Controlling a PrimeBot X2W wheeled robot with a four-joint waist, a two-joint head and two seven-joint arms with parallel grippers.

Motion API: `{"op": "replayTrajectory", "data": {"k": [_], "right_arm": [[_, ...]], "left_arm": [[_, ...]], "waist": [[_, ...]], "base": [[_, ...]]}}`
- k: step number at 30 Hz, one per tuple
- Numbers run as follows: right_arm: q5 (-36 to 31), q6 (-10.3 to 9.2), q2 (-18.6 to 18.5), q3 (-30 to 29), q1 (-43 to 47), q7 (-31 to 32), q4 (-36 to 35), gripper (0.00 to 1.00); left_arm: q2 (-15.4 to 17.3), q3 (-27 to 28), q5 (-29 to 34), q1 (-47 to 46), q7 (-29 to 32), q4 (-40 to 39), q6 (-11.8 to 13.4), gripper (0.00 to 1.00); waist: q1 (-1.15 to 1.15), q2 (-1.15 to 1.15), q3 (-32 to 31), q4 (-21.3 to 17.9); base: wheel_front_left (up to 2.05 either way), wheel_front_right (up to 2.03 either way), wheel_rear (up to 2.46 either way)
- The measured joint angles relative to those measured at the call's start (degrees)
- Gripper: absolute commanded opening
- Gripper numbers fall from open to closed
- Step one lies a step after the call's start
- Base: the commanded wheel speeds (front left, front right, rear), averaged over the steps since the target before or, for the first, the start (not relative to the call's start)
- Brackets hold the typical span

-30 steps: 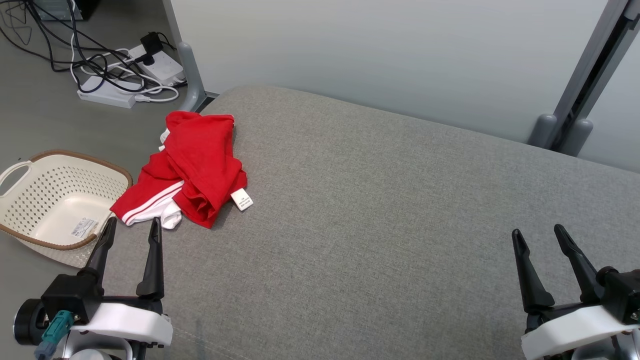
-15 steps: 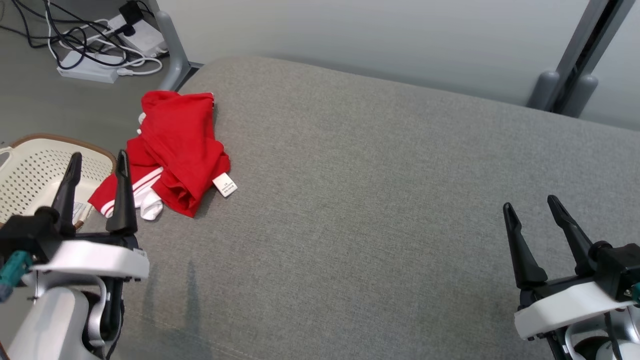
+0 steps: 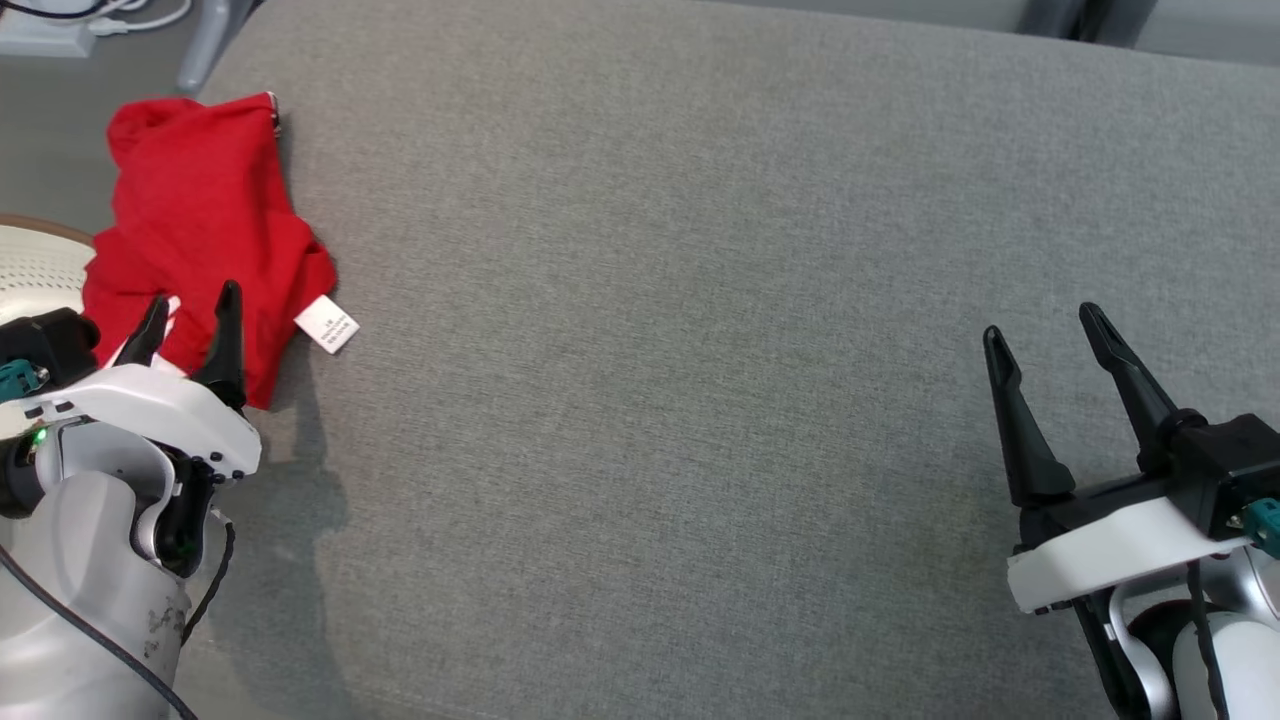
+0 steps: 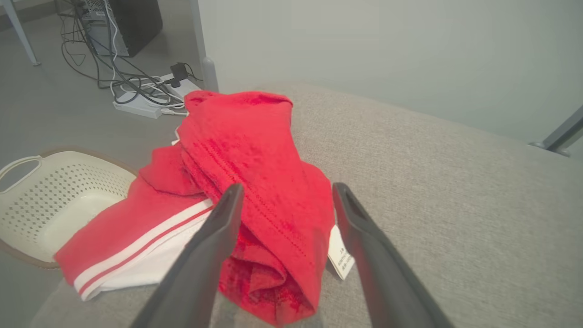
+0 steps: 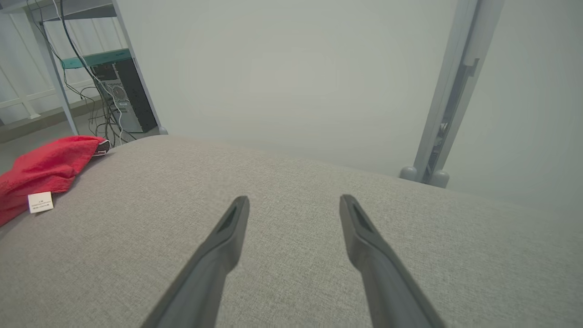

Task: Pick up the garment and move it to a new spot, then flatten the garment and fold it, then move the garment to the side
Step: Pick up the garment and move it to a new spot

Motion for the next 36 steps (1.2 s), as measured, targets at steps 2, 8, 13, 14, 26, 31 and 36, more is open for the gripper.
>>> {"op": "replayTrajectory", "data": {"k": [2,8,13,14,26,31,36], "right_arm": [[-0.13,0.0,0.0,0.29,-0.69,0.01,0.05,1.0],[-1.42,0.0,-0.11,0.56,-2.07,-0.31,0.65,1.0],[-1.43,0.0,-0.13,0.2,-2.38,-0.97,1.16,1.0],[-1.43,0.0,-0.14,0.05,-2.38,-0.99,1.3,1.0],[-0.37,0.0,-0.08,-1.15,-1.27,-2.78,3.34,1.0],[1.45,0.0,-0.05,-1.57,0.48,-4.02,4.56,1.0],[3.2,0.0,-0.04,-2.07,3.08,-4.81,5.46,1.0]], "left_arm": [[-0.23,-0.03,-0.86,-1.96,0.53,4.7,-1.16,1.0],[-0.54,0.55,-3.63,-5.59,2.69,16.51,-2.83,1.0],[-0.08,0.47,-3.98,-7.26,-1.27,20.67,-3.36,0.0],[0.09,0.3,-3.56,-7.61,-2.81,21.0,-3.46,0.0],[5.42,3.5,4.16,-6.34,-7.72,7.62,3.22,0.0],[5.91,6.99,8.1,0.78,-7.72,-5.23,7.16,0.0],[5.37,8.03,10.15,9.7,-7.72,-16.59,10.85,0.0]], "waist": [[0.0,0.0,1.32,-0.98],[0.0,0.0,4.03,-3.7],[0.0,0.0,4.81,-5.11],[0.0,0.0,4.74,-5.16],[0.0,0.0,-0.72,-4.97],[0.0,0.0,-4.51,-5.28],[0.0,0.0,-8.77,-5.87]], "base": [[0.0,0.0,0.0],[0.0,0.0,0.0],[0.0,0.0,0.0],[0.0,0.0,0.0],[0.0,0.0,0.0],[0.0,0.0,0.0],[0.0,0.0,0.0]]}}
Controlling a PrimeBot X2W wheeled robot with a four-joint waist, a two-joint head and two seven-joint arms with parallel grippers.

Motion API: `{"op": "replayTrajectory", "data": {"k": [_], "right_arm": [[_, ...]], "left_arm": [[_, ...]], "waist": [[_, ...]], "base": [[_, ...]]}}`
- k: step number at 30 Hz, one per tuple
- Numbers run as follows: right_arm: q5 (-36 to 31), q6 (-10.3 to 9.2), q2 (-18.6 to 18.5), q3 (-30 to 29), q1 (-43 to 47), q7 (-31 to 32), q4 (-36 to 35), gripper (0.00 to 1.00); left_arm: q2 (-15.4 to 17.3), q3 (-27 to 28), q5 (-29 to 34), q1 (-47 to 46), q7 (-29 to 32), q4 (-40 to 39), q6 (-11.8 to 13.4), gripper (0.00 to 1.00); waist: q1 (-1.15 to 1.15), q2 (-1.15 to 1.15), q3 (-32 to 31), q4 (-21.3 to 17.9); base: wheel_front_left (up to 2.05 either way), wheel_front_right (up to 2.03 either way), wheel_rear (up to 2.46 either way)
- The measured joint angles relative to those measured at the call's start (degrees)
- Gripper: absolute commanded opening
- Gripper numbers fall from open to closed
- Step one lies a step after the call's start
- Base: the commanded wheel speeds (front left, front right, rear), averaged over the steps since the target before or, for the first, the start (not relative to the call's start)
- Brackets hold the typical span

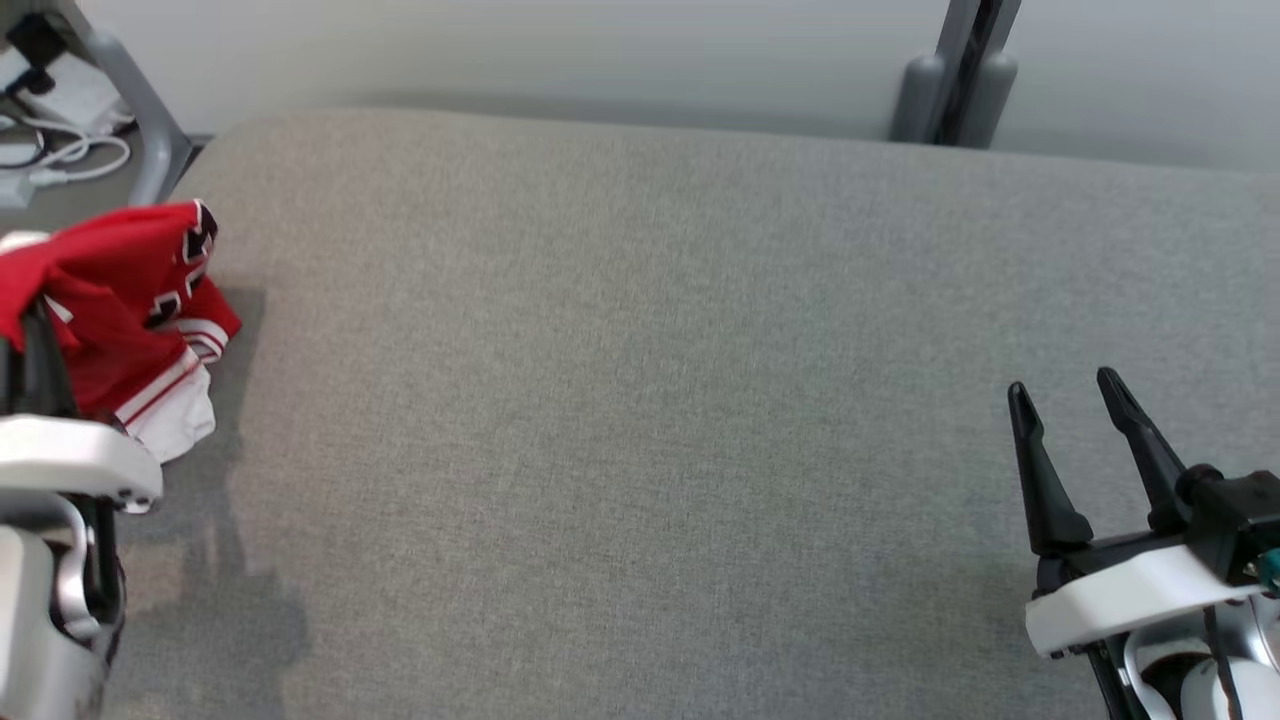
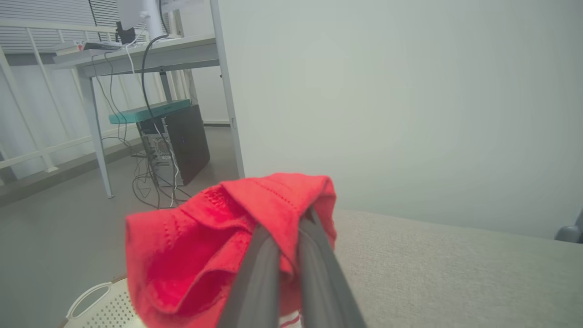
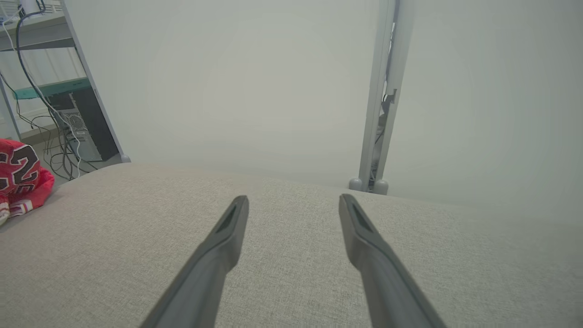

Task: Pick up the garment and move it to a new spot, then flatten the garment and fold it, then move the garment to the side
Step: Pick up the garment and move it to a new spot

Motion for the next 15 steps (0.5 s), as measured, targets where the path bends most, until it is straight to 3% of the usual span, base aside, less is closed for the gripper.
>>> {"op": "replayTrajectory", "data": {"k": [9,15], "right_arm": [[1.94,0.0,0.01,-0.49,3.53,-0.82,0.42,1.0],[2.54,0.0,0.02,-0.27,4.37,-0.8,0.2,1.0]], "left_arm": [[-0.36,-1.41,1.64,15.04,6.22,-21.01,6.22,0.0],[-0.29,-3.9,3.08,19.88,10.33,-30.82,8.05,0.0]], "waist": [[0.0,0.0,-6.56,-1.84],[0.0,0.0,-8.41,-4.45]], "base": [[0.0,0.0,0.0],[0.0,0.0,0.0]]}}
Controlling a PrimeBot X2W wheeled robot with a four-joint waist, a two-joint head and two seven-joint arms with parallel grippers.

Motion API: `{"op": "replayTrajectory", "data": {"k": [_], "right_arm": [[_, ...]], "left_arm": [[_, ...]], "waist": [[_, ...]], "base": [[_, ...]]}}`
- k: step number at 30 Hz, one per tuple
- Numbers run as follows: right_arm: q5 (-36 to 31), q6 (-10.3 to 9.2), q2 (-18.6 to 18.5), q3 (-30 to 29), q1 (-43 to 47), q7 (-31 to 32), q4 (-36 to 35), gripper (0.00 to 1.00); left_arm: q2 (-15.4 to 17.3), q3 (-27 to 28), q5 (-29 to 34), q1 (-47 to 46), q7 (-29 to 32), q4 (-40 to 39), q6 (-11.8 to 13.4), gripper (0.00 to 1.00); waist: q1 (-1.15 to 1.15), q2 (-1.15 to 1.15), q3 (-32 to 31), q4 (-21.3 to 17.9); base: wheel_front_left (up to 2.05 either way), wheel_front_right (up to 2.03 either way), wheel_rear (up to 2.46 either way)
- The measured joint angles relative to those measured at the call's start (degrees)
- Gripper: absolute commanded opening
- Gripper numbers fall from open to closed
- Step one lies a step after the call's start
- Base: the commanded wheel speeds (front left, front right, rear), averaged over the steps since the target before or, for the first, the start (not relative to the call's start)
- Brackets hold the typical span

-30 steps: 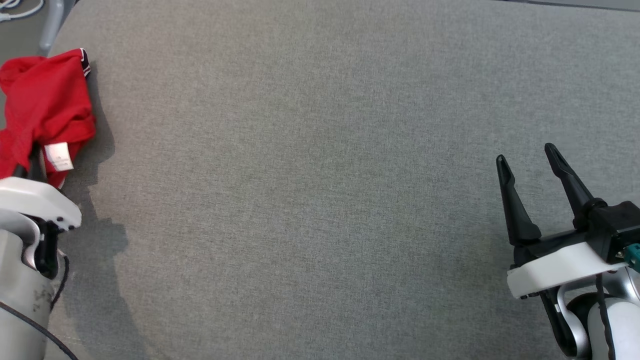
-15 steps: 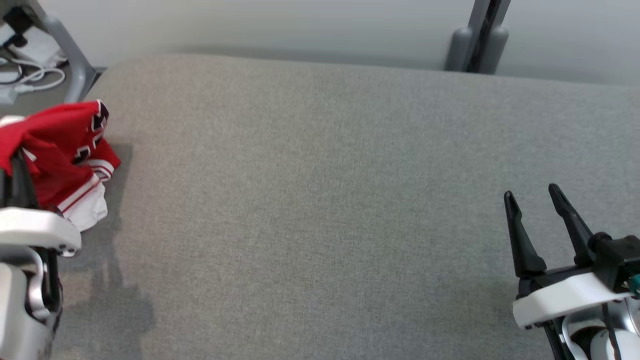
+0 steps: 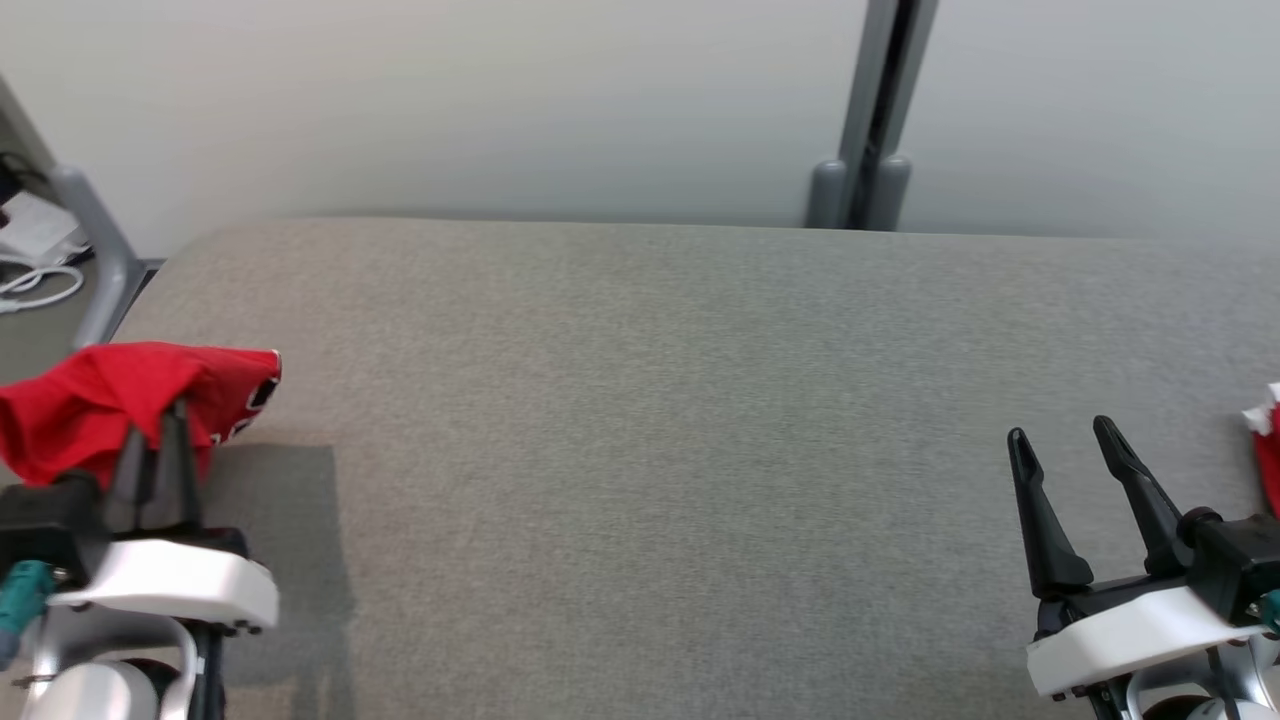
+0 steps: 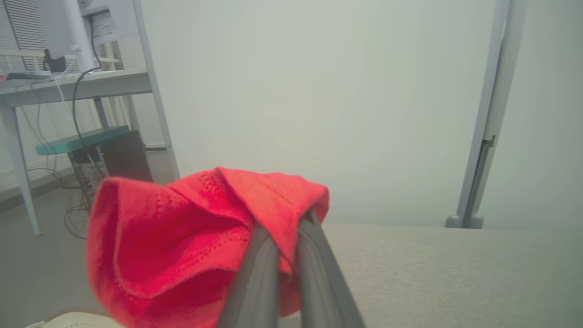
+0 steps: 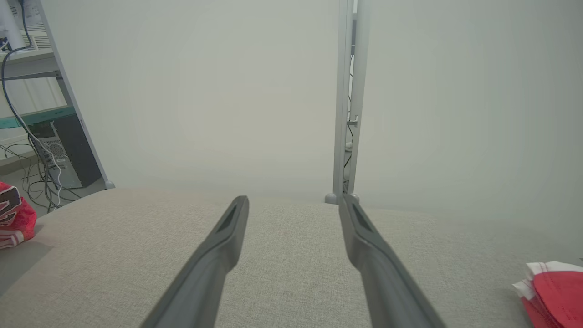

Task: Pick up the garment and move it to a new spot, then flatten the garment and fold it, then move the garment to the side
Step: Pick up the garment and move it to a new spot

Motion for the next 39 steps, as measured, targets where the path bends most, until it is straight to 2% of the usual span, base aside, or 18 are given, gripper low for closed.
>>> {"op": "replayTrajectory", "data": {"k": [4,8,16,25,31,39], "right_arm": [[0.36,0.0,0.0,-0.09,0.24,-0.01,-0.75,1.0],[0.93,0.0,0.03,0.63,0.27,-0.1,-1.29,1.0],[0.96,0.0,-0.02,1.01,0.33,0.3,-1.7,1.0],[2.16,0.0,-0.01,0.6,-0.64,-0.05,-1.88,1.0],[3.12,0.0,-0.03,0.98,-1.58,-1.1,-1.45,1.0],[4.42,0.0,-0.01,1.48,-3.41,-2.98,0.26,1.0]], "left_arm": [[-0.48,-3.36,1.2,0.79,1.78,-4.58,-0.13,0.0],[-1.7,-7.25,2.33,-0.63,3.07,-6.31,-1.49,0.0],[-6.9,-14.94,1.79,-4.66,3.81,-3.81,-5.36,0.0],[-13.45,-22.71,1.88,-13.48,3.24,5.5,-10.99,0.0],[-17.38,-26.41,1.88,-18.23,0.74,16.11,-14.1,0.0],[-19.27,-30.0,1.19,-21.82,-2.64,27.52,-16.22,0.0]], "waist": [[0.0,0.0,-0.64,-2.31],[0.0,0.0,-0.87,-5.08],[0.0,0.0,-1.06,-12.75],[0.0,0.0,2.06,-21.46],[0.0,0.0,6.72,-24.55],[0.0,0.0,11.24,-26.98]], "base": [[0.0,0.0,0.0],[0.0,0.0,0.0],[0.0,0.0,0.0],[0.0,0.0,0.0],[0.0,0.0,0.0],[0.0,0.0,0.0]]}}
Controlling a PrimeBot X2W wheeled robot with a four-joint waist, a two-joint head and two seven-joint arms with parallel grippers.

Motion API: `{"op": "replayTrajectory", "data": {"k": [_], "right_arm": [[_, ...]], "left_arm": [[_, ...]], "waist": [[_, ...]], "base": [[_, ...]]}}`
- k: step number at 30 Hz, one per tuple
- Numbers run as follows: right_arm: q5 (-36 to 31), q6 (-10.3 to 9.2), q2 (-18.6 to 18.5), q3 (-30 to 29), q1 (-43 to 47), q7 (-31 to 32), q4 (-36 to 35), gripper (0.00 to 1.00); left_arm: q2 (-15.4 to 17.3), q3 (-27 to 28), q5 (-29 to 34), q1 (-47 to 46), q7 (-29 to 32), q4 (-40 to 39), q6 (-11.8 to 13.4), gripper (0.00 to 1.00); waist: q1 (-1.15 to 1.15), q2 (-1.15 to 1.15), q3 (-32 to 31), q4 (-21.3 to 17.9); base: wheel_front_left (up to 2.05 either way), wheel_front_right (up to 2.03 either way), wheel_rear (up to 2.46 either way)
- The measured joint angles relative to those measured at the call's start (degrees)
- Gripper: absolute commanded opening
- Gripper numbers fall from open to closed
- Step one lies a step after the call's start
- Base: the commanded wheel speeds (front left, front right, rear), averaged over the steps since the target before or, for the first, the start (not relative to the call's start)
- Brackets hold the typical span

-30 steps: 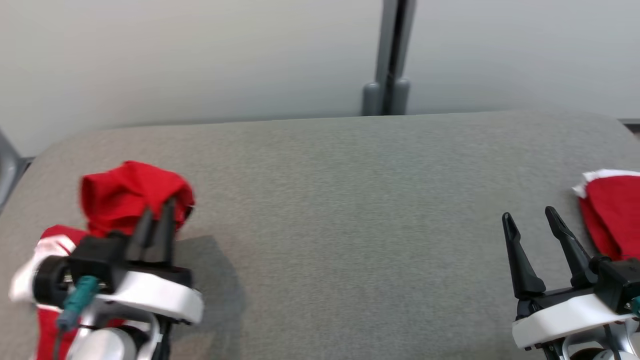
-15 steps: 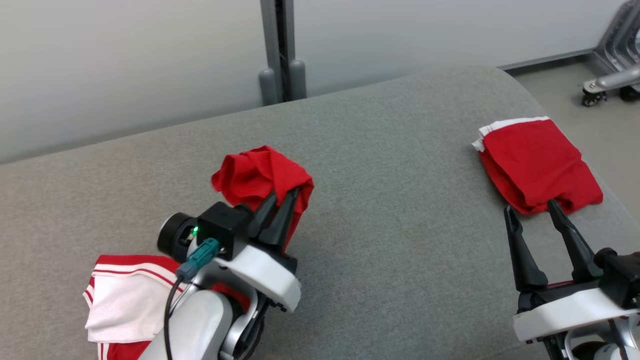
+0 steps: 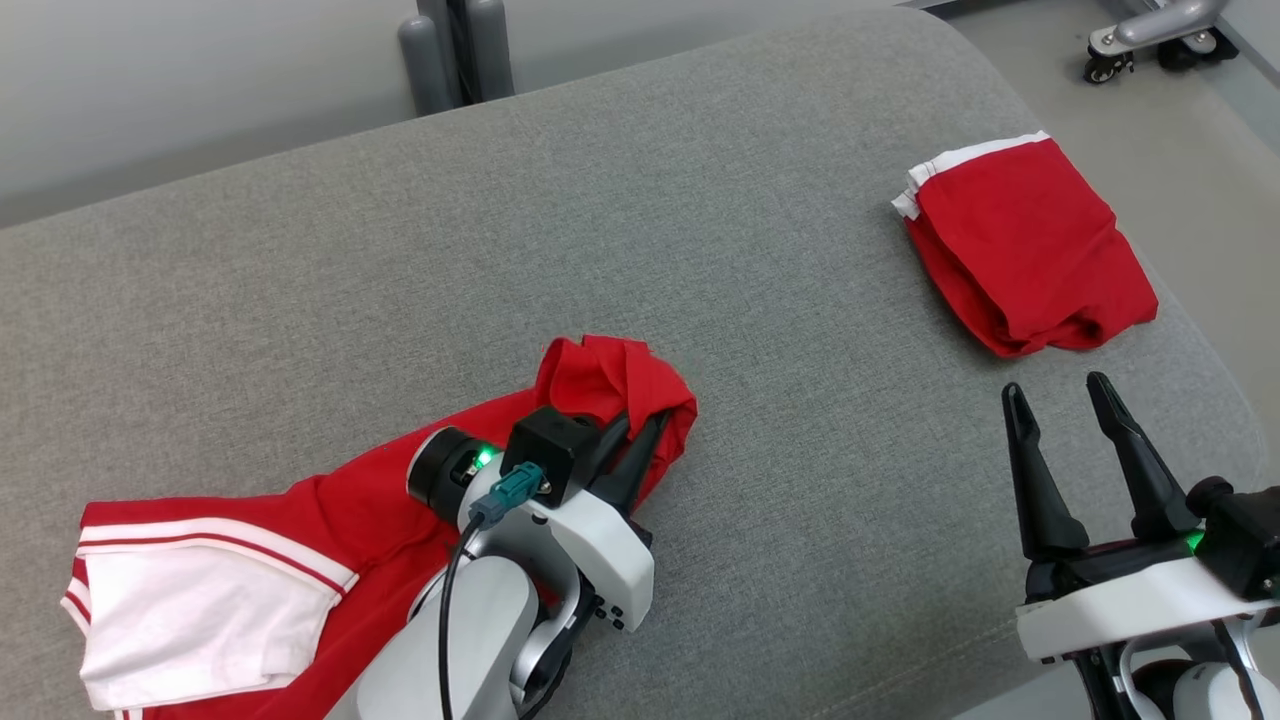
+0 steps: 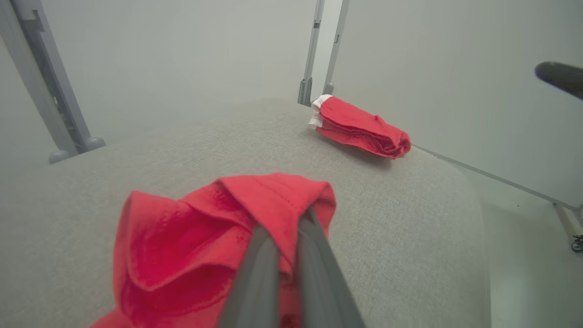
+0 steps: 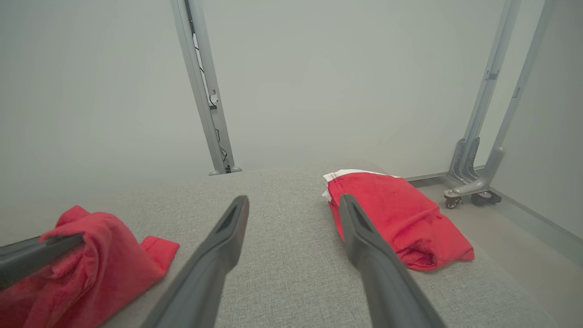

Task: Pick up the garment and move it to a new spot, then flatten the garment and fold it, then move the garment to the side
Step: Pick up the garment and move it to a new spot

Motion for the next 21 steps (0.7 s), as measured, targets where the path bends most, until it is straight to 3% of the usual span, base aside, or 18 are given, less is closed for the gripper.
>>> {"op": "replayTrajectory", "data": {"k": [1,2,8,11,14,21], "right_arm": [[0.05,0.0,0.0,0.0,-0.02,-0.07,0.3,1.0],[0.22,0.0,0.0,-0.07,-0.02,-0.27,0.65,1.0],[0.59,0.0,0.02,-0.92,0.08,-0.97,2.18,1.0],[0.58,0.0,0.01,-1.21,0.1,-1.0,2.49,1.0],[0.48,0.0,0.02,-1.72,0.19,-1.0,2.49,1.0],[-0.51,0.0,0.02,-2.41,1.01,-0.35,2.43,1.0]], "left_arm": [[-0.15,-0.46,-0.01,-0.12,-0.43,0.94,0.0,0.22],[-0.24,-1.02,0.0,-0.43,-0.74,1.78,-0.24,1.0],[-0.49,-4.76,-0.45,-1.32,-2.9,2.29,-2.83,1.0],[-0.6,-5.55,-0.48,-0.85,-3.65,0.31,-2.93,1.0],[0.08,-5.06,-0.47,0.27,-4.22,-1.97,-1.79,1.0],[4.15,1.37,-1.55,3.12,-6.14,-8.06,4.12,1.0]], "waist": [[0.0,0.0,0.17,-0.09],[0.0,0.0,0.22,-0.04],[0.0,0.0,-1.17,1.74],[0.0,0.0,-2.36,3.13],[0.0,0.0,-3.51,5.0],[0.0,0.0,-5.89,9.99]], "base": [[0.0,0.0,0.0],[0.0,0.0,0.0],[0.0,0.0,0.0],[0.0,0.0,0.0],[0.0,0.0,0.0],[0.0,0.0,0.0]]}}
